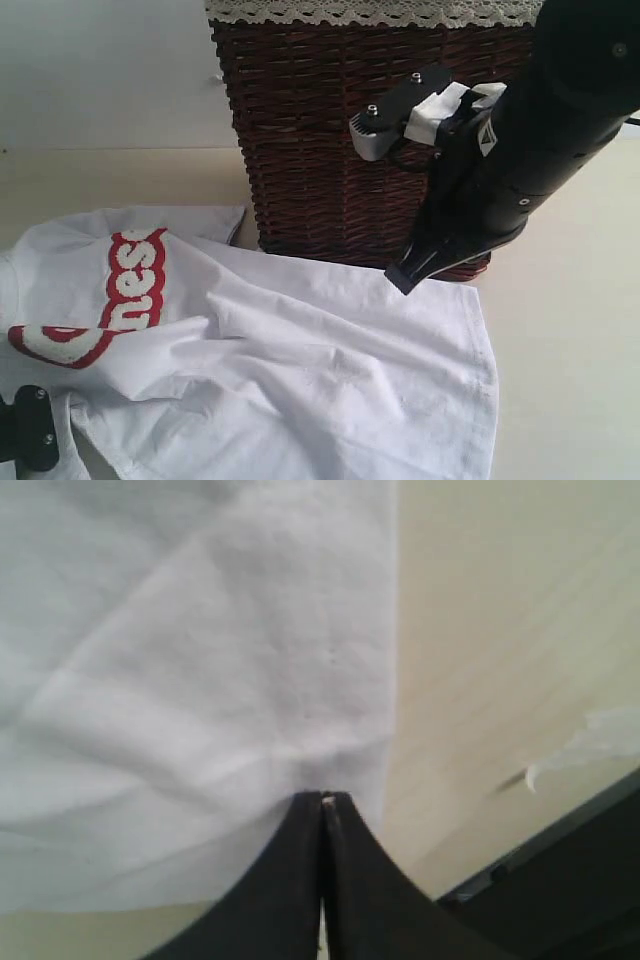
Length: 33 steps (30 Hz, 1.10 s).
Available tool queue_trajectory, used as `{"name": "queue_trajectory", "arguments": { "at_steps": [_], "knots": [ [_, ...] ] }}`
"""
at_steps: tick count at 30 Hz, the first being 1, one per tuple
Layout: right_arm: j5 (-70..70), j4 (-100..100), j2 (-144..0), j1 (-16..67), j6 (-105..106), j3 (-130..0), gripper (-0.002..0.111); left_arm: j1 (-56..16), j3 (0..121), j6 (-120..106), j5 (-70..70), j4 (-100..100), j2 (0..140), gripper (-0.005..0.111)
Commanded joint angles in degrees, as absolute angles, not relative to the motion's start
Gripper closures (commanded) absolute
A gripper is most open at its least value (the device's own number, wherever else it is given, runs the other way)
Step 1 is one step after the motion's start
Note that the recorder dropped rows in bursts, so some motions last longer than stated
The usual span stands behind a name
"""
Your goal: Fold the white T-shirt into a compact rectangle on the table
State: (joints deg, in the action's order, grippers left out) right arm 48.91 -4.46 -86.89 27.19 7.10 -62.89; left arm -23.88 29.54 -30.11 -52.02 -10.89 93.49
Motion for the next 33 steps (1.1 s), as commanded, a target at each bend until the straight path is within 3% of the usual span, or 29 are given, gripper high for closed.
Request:
{"name": "queue_trajectory", "arguments": {
  "at_steps": [1,9,18,27,33],
  "knots": [
    [49.1,-4.4,-86.7,27.0,7.6,-63.2,0.108,-24.0,30.5,-31.6,-51.6,-9.7,91.1,0.107],
    [49.0,-4.4,-86.7,27.0,7.6,-63.2,0.108,-24.0,32.6,-25.4,-30.1,-8.3,81.2,0.107],
    [48.9,-4.4,-86.7,27.0,7.8,-63.2,0.108,-23.9,27.6,-17.3,-13.3,-21.4,91.2,0.107],
    [48.6,-4.4,-86.7,27.0,7.9,-63.2,0.108,-24.3,27.6,-17.7,-29.7,-20.5,97.1,0.107],
    [48.6,-4.4,-86.7,27.0,7.9,-63.2,0.108,-26.8,27.6,-32.6,-40.2,-9.8,96.0,0.107]
  ]
}}
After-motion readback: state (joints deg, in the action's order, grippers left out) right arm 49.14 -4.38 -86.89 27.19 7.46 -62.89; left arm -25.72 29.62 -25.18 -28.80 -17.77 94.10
